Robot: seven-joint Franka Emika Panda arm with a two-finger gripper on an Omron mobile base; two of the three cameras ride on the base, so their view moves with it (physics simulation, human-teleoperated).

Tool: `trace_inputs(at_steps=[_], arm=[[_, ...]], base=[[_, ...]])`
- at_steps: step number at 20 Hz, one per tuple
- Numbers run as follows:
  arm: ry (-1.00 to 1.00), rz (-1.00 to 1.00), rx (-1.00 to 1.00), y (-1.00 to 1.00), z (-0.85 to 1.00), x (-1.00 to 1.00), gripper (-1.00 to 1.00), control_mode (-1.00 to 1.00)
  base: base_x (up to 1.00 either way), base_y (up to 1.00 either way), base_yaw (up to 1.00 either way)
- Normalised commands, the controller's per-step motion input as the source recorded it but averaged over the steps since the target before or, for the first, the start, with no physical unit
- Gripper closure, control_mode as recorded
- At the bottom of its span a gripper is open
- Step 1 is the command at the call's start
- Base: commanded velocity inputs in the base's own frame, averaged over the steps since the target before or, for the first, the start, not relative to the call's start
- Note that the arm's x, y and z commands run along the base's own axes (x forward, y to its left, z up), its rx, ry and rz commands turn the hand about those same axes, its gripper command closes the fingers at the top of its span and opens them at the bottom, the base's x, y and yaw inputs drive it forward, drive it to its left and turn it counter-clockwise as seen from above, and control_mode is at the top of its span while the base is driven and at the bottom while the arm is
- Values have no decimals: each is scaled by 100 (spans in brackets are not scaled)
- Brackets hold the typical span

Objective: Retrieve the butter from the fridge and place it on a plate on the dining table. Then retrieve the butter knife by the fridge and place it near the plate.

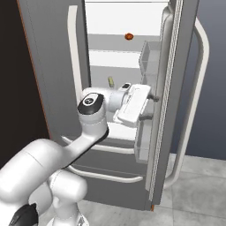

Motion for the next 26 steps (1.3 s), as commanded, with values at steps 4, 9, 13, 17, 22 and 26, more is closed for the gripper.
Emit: trace_inputs(at_steps=[4,9,13,17,22,26], arm=[[-5,-15,0,92,0,-1,-100,-100],[-16,-25,19,86,-1,5,-100,-100],[-46,-40,43,78,0,2,-100,-100],[-62,-40,60,56,-5,0,-100,-100],[-59,-40,62,53,-24,1,-100,-100],[-57,-32,53,76,-42,4,-100,-100]], base=[[0,0,0],[0,0,0],[0,0,0],[0,0,0],[0,0,0],[0,0,0]])
